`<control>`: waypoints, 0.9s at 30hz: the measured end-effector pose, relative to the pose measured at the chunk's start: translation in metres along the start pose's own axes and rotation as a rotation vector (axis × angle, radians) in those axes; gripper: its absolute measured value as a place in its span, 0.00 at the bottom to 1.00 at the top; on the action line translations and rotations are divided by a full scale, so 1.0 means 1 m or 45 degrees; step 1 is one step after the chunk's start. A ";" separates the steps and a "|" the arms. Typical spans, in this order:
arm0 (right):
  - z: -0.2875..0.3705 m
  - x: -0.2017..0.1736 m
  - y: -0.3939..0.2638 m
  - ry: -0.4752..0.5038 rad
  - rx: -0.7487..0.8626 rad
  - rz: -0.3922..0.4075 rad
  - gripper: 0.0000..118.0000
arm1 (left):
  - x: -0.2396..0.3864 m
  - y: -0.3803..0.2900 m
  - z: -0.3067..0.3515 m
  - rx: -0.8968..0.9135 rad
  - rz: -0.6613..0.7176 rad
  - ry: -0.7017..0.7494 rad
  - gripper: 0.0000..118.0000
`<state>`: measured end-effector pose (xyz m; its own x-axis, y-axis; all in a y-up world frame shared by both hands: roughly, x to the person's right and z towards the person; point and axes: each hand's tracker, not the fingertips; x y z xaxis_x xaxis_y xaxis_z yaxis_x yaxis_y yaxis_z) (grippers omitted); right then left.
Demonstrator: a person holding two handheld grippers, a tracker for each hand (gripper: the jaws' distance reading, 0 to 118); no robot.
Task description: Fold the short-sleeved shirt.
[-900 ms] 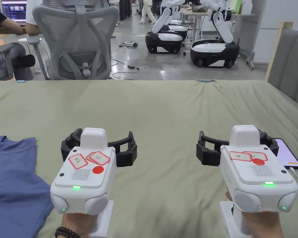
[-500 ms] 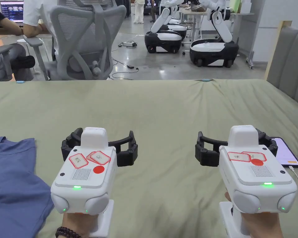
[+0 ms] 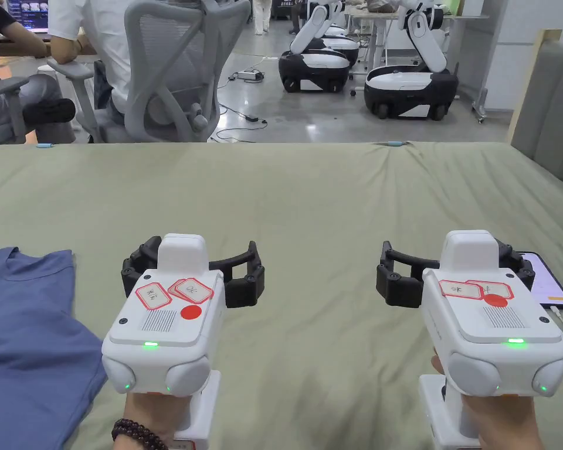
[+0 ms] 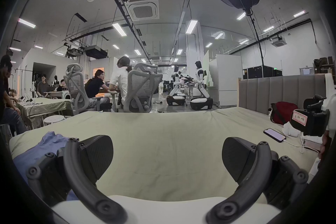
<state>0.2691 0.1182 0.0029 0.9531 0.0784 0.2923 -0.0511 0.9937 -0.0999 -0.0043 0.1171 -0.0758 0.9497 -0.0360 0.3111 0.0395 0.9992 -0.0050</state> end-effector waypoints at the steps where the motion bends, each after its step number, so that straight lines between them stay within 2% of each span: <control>1: 0.000 0.000 0.000 -0.001 -0.002 0.001 1.00 | 0.000 0.000 0.001 0.000 0.003 -0.002 1.00; 27: 0.001 -0.002 -0.004 0.010 -0.016 0.014 1.00 | 0.000 -0.006 -0.005 0.008 -0.008 0.019 1.00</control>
<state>0.2668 0.1140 0.0036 0.9549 0.0887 0.2833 -0.0580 0.9917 -0.1151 -0.0030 0.1112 -0.0807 0.9541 -0.0423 0.2965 0.0434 0.9991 0.0029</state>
